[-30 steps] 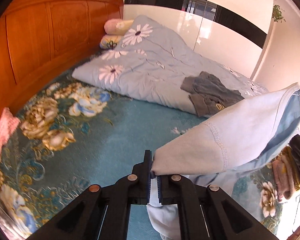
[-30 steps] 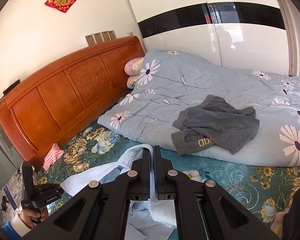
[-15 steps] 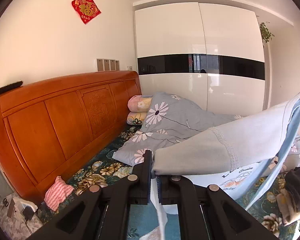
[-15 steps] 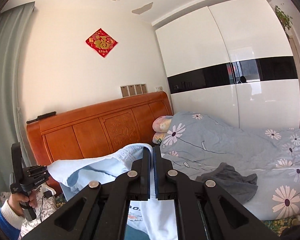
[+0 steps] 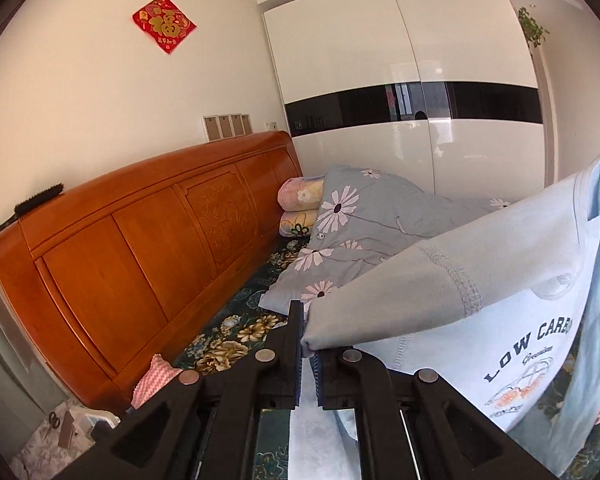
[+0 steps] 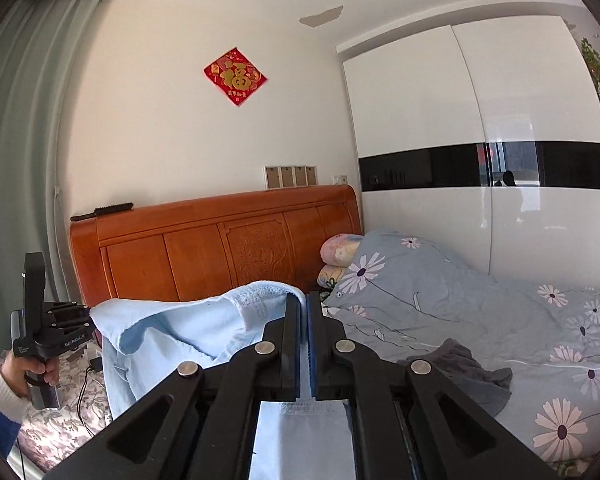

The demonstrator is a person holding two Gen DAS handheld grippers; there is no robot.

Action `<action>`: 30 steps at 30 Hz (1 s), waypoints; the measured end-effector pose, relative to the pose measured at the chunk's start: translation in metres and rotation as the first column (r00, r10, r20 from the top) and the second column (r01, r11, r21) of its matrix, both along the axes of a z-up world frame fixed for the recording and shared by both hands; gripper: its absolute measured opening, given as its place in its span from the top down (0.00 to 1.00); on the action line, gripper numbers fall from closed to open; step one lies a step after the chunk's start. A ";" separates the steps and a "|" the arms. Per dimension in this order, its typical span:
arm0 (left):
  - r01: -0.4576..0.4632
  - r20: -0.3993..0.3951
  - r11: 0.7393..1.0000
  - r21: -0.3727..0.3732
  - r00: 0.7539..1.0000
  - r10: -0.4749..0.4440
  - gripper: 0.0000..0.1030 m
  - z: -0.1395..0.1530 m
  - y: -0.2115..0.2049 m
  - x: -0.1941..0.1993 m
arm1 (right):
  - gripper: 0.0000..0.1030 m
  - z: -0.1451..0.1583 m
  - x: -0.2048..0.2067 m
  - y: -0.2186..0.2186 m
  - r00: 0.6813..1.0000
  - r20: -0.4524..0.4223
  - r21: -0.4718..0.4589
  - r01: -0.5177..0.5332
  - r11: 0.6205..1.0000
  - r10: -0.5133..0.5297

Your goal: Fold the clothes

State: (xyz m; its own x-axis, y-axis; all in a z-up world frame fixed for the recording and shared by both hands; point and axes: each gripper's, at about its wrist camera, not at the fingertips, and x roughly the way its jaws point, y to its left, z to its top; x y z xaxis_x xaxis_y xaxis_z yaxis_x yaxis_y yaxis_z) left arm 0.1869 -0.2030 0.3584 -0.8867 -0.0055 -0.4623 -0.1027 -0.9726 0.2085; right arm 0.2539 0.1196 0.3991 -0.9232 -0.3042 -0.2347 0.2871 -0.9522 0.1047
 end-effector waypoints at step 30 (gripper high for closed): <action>-0.173 0.653 0.972 0.157 0.757 0.029 0.94 -0.362 -0.007 -0.266 | 0.98 -0.358 -0.331 -0.013 0.643 0.715 0.211 0.176 0.961 -0.275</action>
State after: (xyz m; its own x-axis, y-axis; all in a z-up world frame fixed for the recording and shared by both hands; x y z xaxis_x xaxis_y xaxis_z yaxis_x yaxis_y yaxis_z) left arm -0.0787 -0.2102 -0.0040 -0.3785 0.0758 -0.9225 -0.0411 -0.9970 -0.0651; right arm -0.0767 0.1064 0.0406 -0.4725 -0.0367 -0.8806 -0.0614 -0.9953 0.0745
